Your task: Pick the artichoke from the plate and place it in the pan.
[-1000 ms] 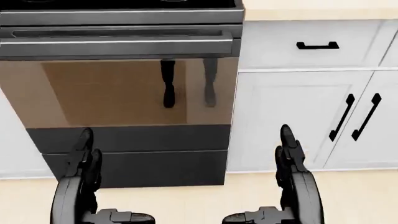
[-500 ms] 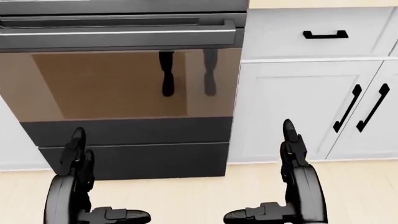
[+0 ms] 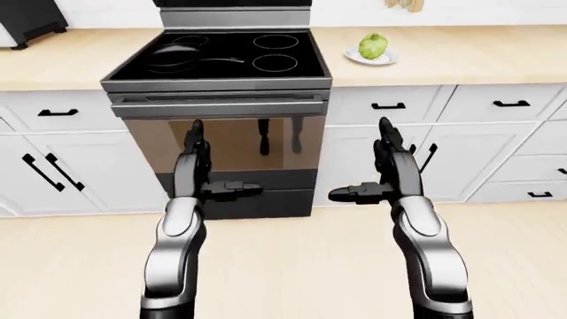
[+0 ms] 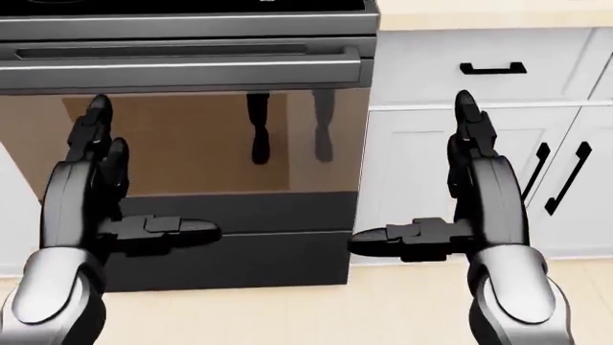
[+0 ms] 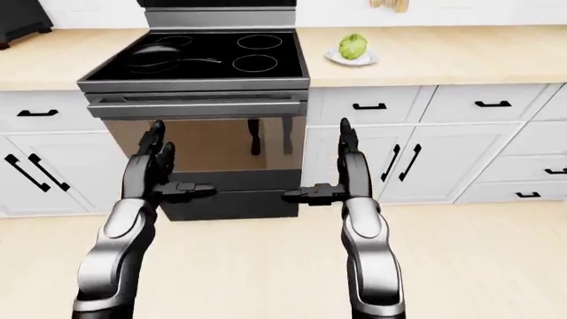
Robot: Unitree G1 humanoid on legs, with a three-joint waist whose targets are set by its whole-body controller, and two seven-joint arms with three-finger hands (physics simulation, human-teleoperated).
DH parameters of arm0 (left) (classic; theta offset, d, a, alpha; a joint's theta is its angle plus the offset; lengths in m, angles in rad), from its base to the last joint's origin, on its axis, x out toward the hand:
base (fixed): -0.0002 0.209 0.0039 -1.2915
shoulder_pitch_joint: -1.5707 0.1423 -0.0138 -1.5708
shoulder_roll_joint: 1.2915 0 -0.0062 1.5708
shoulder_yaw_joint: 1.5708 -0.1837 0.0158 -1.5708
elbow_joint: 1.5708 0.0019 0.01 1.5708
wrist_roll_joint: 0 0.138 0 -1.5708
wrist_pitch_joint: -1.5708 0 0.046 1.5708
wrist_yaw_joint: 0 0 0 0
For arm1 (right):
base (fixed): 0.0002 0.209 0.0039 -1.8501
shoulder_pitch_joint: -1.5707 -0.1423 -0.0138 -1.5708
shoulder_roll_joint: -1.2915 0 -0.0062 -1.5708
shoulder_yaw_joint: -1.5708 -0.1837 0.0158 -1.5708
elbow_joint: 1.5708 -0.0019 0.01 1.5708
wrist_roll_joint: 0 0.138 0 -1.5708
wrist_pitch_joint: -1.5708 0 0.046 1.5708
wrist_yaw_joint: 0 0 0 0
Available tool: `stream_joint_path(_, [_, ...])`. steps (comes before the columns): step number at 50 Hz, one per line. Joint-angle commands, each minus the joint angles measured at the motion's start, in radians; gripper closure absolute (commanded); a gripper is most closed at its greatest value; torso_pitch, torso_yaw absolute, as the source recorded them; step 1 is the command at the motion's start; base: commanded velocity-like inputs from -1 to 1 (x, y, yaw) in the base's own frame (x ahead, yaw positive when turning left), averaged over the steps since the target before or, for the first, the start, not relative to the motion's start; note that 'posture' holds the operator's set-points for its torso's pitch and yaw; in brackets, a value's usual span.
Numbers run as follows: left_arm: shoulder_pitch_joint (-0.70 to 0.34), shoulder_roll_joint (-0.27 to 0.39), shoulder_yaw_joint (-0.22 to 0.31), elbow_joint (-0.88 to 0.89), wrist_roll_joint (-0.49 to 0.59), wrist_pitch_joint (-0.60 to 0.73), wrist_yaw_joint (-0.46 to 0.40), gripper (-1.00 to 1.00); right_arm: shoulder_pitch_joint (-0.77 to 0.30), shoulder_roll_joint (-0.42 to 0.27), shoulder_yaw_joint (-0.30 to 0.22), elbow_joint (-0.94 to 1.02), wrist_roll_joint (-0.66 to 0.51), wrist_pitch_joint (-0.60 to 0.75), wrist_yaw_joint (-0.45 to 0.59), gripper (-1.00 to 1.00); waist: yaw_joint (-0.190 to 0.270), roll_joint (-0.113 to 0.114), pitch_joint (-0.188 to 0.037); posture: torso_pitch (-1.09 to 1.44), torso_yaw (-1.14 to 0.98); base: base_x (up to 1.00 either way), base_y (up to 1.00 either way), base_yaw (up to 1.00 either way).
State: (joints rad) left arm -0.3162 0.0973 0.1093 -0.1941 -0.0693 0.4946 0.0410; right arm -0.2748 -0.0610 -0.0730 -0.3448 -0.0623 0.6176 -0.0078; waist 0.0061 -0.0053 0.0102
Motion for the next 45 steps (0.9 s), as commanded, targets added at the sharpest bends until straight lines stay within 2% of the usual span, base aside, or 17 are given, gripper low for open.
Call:
stream_joint_path(1, [-0.062, 0.017, 0.012, -0.048, -0.009, 0.027, 0.006, -1.00, -0.032, -0.018, 0.007, -0.026, -0.008, 0.008, -0.003, -1.00, -0.001, 0.002, -0.018, 0.00, 0.00, 0.00, 0.00, 0.00])
stream_joint_path(10, [-0.151, 0.049, 0.028, -0.055, -0.040, 0.106, 0.025, -1.00, -0.173, -0.051, 0.002, -0.116, -0.041, 0.224, 0.036, -1.00, 0.000, 0.004, -0.015, 0.00, 0.00, 0.00, 0.00, 0.00])
stream_joint_path(13, [-0.181, 0.060, 0.034, -0.053, -0.050, 0.128, 0.028, -1.00, -0.203, -0.061, -0.014, -0.108, -0.042, 0.239, 0.036, -1.00, 0.001, 0.004, -0.013, 0.00, 0.00, 0.00, 0.00, 0.00])
stream_joint_path(20, [-0.217, 0.079, 0.040, -0.047, -0.061, 0.148, 0.036, -1.00, -0.232, -0.079, -0.012, -0.131, -0.052, 0.288, 0.053, -1.00, 0.001, 0.003, -0.012, 0.00, 0.00, 0.00, 0.00, 0.00])
stream_joint_path(30, [-0.259, 0.089, 0.038, -0.046, -0.065, 0.176, 0.040, -1.00, -0.252, -0.101, -0.033, -0.117, -0.050, 0.293, 0.075, -1.00, 0.001, 0.004, -0.012, 0.00, 0.00, 0.00, 0.00, 0.00])
stream_joint_path(31, [-0.260, 0.089, 0.037, -0.049, -0.064, 0.179, 0.041, -1.00, -0.257, -0.102, -0.030, -0.126, -0.052, 0.306, 0.075, -1.00, 0.000, 0.007, -0.033, 0.00, 0.00, 0.00, -0.05, 0.00])
stream_joint_path(35, [-0.267, 0.091, 0.038, -0.056, -0.066, 0.189, 0.043, -1.00, -0.262, -0.108, -0.033, -0.113, -0.054, 0.298, 0.081, -1.00, 0.001, 0.016, -0.016, 0.00, 0.00, 0.05, -0.16, 0.00])
stream_joint_path(37, [-0.269, 0.093, 0.039, -0.060, -0.067, 0.194, 0.043, -1.00, -0.268, -0.110, -0.033, -0.121, -0.056, 0.311, 0.082, -1.00, 0.002, 0.001, -0.012, 0.00, 0.00, 0.14, -0.18, 0.00])
stream_joint_path(38, [-0.268, 0.093, 0.038, -0.059, -0.066, 0.192, 0.042, -1.00, -0.269, -0.110, -0.033, -0.123, -0.057, 0.314, 0.083, -1.00, 0.004, -0.017, -0.009, 0.00, 0.00, 0.18, -0.17, 0.00])
stream_joint_path(40, [-0.269, 0.093, 0.038, -0.061, -0.066, 0.194, 0.042, -1.00, -0.272, -0.112, -0.034, -0.126, -0.058, 0.320, 0.084, -1.00, 0.014, -0.069, -0.003, 0.00, 0.00, 0.25, -0.18, 0.00])
stream_joint_path(41, [-0.270, 0.093, 0.038, -0.060, -0.066, 0.195, 0.042, -1.00, -0.274, -0.113, -0.033, -0.129, -0.059, 0.324, 0.085, -1.00, 0.007, -0.043, 0.006, 0.00, 0.00, 0.34, -0.20, 0.00])
stream_joint_path(42, [-0.270, 0.093, 0.038, -0.055, -0.066, 0.191, 0.041, -1.00, -0.276, -0.114, -0.033, -0.129, -0.060, 0.326, 0.086, -1.00, 0.014, -0.047, 0.021, 0.00, 0.00, 0.36, -0.23, 0.00])
stream_joint_path(43, [-0.271, 0.093, 0.037, -0.056, -0.066, 0.192, 0.041, -1.00, -0.276, -0.113, -0.033, -0.127, -0.060, 0.324, 0.086, -1.00, 0.013, -0.043, 0.024, 0.00, 0.00, 0.36, -0.23, 0.00])
stream_joint_path(45, [-0.271, 0.093, 0.037, -0.051, -0.065, 0.188, 0.040, -1.00, -0.273, -0.113, -0.035, -0.122, -0.061, 0.316, 0.086, -1.00, 0.014, -0.030, 0.021, 0.00, 0.00, 0.37, -0.23, 0.00])
